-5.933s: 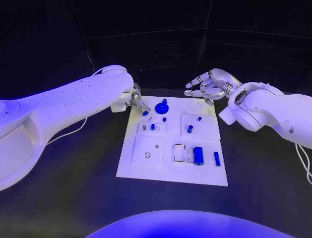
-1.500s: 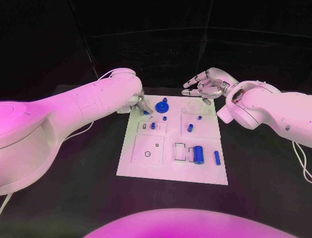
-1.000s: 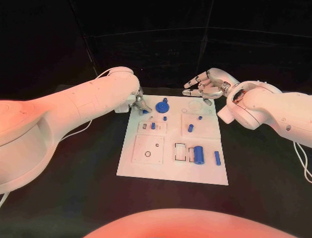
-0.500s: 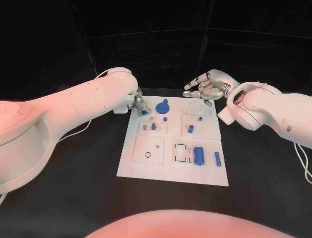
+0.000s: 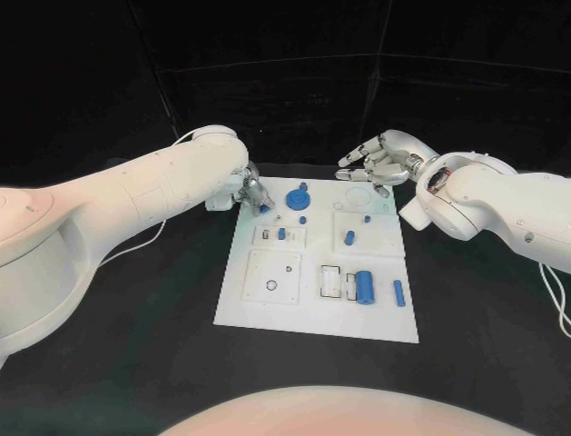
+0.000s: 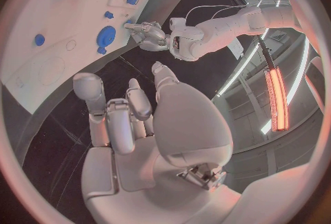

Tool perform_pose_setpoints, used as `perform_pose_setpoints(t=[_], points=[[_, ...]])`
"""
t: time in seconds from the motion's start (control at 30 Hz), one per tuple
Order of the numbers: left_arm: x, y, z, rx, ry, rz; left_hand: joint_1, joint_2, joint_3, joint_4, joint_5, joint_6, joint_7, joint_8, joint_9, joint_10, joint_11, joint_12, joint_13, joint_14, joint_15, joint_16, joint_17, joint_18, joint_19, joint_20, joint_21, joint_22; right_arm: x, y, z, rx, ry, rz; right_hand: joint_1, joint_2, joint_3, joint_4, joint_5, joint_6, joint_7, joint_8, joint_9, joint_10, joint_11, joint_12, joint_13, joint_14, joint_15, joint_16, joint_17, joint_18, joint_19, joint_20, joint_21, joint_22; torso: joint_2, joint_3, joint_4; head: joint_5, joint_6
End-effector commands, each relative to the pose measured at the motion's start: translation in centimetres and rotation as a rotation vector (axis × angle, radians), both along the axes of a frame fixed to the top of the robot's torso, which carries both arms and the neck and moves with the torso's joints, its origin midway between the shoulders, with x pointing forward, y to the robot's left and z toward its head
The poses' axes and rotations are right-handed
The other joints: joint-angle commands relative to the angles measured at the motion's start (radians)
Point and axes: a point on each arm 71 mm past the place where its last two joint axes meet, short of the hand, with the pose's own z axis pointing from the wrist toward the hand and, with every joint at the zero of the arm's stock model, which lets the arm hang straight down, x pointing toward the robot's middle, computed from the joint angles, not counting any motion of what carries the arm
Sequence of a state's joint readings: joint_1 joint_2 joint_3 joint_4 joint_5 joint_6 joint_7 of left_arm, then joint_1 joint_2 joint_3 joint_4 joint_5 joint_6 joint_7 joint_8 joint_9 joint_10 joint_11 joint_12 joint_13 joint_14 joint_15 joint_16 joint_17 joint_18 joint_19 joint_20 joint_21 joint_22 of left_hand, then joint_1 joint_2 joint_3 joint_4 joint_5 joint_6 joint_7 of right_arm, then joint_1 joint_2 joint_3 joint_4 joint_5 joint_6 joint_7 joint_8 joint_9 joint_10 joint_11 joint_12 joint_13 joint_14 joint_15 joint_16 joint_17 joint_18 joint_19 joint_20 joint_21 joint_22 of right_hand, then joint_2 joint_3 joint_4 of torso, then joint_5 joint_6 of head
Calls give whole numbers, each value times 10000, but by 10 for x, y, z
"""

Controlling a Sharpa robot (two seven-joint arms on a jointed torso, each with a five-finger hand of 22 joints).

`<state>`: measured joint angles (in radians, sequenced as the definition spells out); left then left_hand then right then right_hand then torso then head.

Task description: Assemble the parts on the task board

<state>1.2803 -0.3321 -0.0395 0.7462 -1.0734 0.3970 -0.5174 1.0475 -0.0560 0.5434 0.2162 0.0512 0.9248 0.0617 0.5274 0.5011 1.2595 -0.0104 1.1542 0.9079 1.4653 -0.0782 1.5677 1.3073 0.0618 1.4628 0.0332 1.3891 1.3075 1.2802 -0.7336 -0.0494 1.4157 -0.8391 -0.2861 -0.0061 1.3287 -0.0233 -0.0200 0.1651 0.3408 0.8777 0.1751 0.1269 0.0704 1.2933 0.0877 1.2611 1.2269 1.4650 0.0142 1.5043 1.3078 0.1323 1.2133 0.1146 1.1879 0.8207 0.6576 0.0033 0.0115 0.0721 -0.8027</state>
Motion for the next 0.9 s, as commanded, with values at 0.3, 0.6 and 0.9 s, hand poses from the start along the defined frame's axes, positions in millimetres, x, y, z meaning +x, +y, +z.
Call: perform_pose_setpoints(t=[0.3, 0.6, 0.9], points=[[-5, 4, -8, -191, 633, -23, -418, -160, 2056, -1425, 755, -222, 77, 109, 112, -190, 37, -34, -158, 1055, 92, 31, 2635, -38, -42, 71, -112, 466, 0, 0, 0, -17, 80, 82, -42, 57, -69, 12, 79, -48, -16, 41, -14, -6, -19, 27, 3, 753, -68, -44, 1370, 45, -23, -15, -57, -4, 4, 1, -4, 49, 3], [-6, 5, -9, -287, 785, -68, -541, -119, 2893, -1965, 828, -348, 129, 201, 203, -274, 65, -107, -286, 1055, 117, 31, 2635, -25, -69, 91, -161, 442, 0, 0, 0, -37, 114, 94, -42, 57, -69, 12, 79, -48, -16, 41, -14, -6, -19, 27, 3, 753, -68, -44, 1370, 45, -23, -15, -57, -4, 5, 4, -9, 62, 12], [-7, 7, -9, -423, 901, -28, -688, -34, 3979, -2589, 1006, -418, 190, 308, 300, -350, 107, -169, -399, 1055, 147, 31, 2635, -20, -86, 115, -186, 443, 1, -1, 0, -57, 145, 91, -40, 57, -73, 12, 107, -50, -16, 41, -14, -2, -19, 34, 10, 752, -68, -48, 1363, 44, -20, -16, -56, -1, 3, 5, -5, 68, 27]])
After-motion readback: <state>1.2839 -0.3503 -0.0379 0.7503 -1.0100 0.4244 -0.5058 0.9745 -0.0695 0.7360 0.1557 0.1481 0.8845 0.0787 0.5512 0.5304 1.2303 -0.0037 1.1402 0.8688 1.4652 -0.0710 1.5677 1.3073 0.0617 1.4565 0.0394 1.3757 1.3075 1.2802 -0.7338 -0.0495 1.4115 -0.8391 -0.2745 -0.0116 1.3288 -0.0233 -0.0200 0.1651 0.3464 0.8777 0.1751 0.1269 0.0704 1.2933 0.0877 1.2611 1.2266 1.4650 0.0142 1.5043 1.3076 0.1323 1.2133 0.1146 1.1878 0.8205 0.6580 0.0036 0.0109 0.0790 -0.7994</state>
